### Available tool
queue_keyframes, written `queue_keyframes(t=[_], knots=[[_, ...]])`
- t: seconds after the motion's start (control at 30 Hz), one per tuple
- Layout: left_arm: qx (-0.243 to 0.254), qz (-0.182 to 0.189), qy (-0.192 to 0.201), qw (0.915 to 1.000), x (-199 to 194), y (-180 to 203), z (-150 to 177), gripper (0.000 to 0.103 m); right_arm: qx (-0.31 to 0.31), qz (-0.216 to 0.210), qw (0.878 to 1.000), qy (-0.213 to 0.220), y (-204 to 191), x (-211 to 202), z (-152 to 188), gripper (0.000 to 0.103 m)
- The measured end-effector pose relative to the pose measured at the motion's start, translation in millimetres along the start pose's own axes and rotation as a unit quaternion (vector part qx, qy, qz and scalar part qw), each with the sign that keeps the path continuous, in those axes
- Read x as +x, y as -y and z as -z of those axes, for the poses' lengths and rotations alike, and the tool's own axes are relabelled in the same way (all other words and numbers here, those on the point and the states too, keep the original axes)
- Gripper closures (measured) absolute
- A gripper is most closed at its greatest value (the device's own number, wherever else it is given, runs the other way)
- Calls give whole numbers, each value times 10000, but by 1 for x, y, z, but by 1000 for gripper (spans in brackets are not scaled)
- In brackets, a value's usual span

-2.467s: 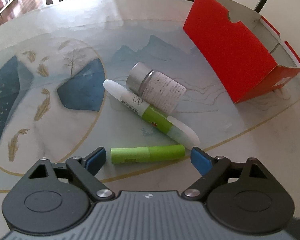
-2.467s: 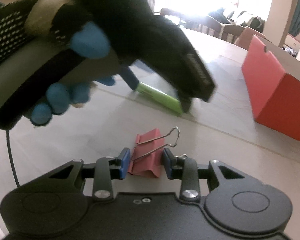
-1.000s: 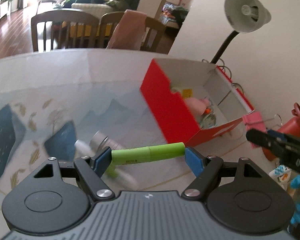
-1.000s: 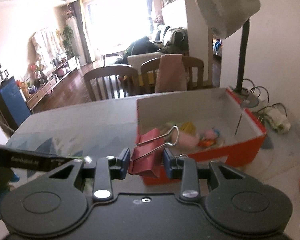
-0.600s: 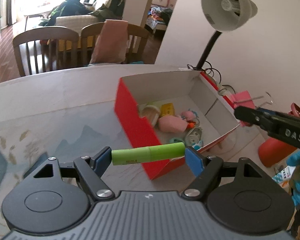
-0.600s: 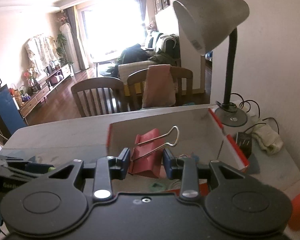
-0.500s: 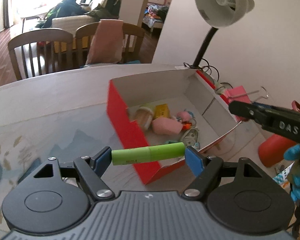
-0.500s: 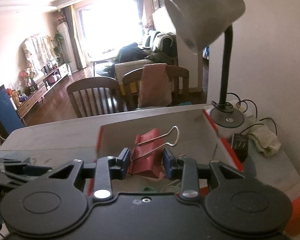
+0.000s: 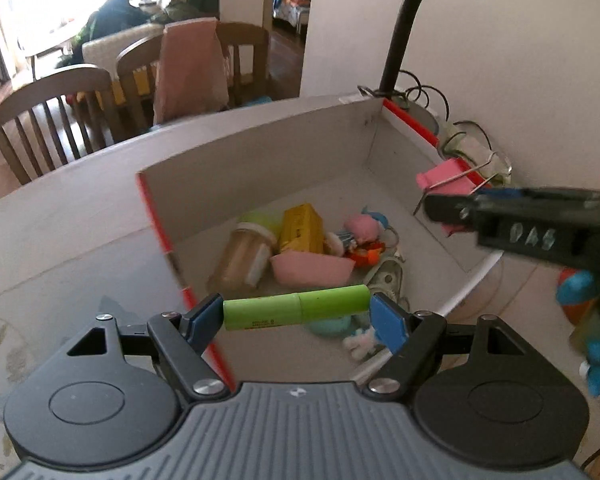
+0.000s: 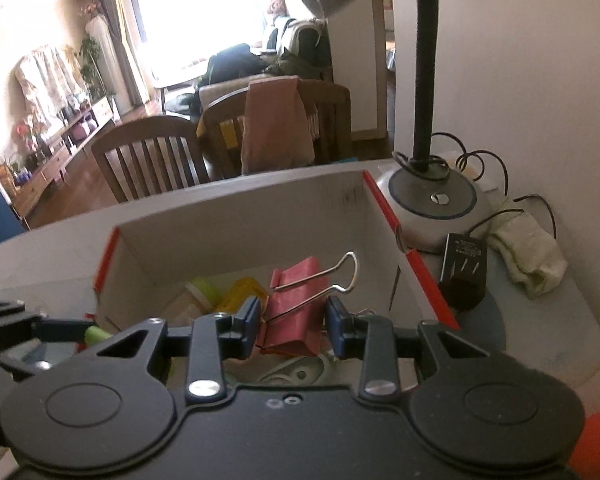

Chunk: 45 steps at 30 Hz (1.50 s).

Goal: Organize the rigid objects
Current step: 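Lower both items into the red box and open both grippers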

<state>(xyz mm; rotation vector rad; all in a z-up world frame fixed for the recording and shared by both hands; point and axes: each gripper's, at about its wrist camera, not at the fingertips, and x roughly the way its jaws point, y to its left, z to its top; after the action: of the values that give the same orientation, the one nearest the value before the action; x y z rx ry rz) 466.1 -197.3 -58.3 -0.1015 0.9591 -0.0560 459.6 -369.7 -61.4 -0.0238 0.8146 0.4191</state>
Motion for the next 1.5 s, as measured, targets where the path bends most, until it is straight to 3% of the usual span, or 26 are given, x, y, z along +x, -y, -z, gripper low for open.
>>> queue_keyframes(t=[0.37,0.47,0.67,1.17,1.37,1.5], knots=[[61,-139,-731,9972,56,19,-17,23,-91,-38,9987,-507,12,43,3,69],[270,-359,-824,9956,63,25,-18,23,-189,-91,9979,-613,9,49,6,69],[431,-609,-882,9933,67,30,-15,23,-142,-64,9972,-727,11,55,11,69],[551,-703,-881,9921,73,35,-17,23,-42,-123,9958,-905,18,56,12,66],[454,-696,-860,9928,70,32,-17,23,2,-185,9960,-871,17,50,11,59],[337,-636,-806,9941,65,28,-15,23,5,-191,9965,-808,15,44,10,47]])
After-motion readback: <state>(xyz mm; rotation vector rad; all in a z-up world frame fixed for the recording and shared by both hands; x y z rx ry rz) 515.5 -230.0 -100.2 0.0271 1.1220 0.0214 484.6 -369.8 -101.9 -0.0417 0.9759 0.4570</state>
